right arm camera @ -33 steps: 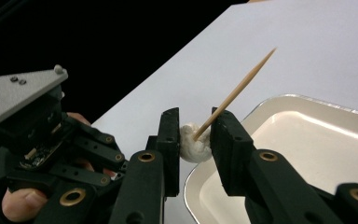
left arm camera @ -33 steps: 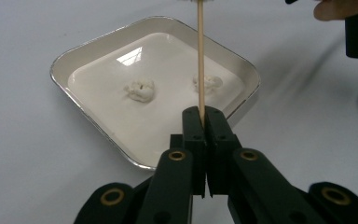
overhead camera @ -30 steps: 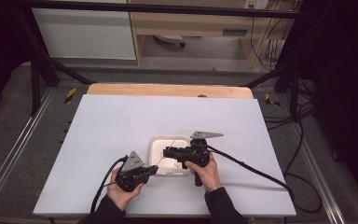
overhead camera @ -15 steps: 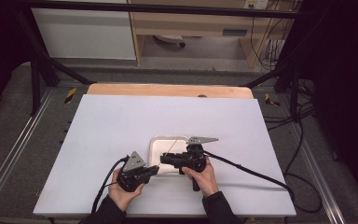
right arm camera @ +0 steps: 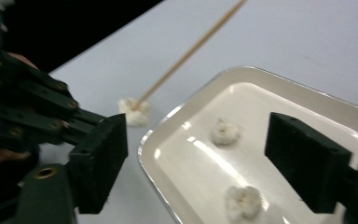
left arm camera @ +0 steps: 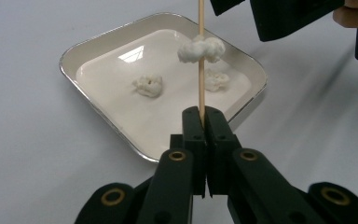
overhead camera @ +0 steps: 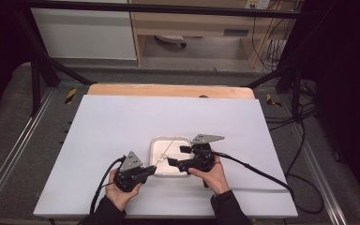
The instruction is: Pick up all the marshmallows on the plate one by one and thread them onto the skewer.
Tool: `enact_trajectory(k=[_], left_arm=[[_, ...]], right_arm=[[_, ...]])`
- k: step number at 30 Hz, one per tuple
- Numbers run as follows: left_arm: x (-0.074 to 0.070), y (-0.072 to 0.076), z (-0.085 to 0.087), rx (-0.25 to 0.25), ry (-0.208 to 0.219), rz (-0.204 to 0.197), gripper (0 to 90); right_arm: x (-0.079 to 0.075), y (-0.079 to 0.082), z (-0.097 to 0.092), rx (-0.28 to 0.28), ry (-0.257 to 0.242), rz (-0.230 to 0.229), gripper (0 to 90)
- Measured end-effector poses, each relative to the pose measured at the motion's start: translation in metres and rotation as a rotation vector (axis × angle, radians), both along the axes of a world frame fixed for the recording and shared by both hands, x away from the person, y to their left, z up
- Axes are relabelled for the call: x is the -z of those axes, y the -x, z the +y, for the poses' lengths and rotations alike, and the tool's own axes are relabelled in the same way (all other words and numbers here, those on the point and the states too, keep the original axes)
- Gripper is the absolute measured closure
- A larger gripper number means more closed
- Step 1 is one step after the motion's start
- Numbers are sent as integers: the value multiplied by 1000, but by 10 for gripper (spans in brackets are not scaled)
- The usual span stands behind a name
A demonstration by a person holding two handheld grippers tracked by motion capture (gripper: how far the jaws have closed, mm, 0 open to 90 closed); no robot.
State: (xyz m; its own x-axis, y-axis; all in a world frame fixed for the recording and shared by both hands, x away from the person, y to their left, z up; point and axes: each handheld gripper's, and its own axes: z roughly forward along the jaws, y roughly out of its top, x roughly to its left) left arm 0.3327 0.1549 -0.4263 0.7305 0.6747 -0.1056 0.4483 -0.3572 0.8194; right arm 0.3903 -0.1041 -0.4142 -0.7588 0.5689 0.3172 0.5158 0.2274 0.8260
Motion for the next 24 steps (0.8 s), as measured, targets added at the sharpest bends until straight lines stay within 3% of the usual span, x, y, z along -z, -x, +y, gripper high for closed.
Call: enact_trajectory(k=[1,5,10,11,14,19,24], left_arm=[[0,0,1,-1,-2,4,884],[0,-1,4,-4,-5,10,884],[1,-1,4,-2,-5,16,884],[1,-1,4,-1,-5,17,884],[1,-1,4,3,-5,18,884],[1,-1,5,7,-3,19,884],[1,-1,5,10,-3,19,884]], right_arm=[[2,-1,-1,4,51,-11,153],[6,-2,-1,1,141,-27,104],[13,-5,0,-3,211,-38,96],[18,-6,1,-6,243,-48,128],[23,-7,2,-15,281,-57,213],[28,-6,4,-17,305,-83,369],[33,-7,6,-32,312,-71,461]])
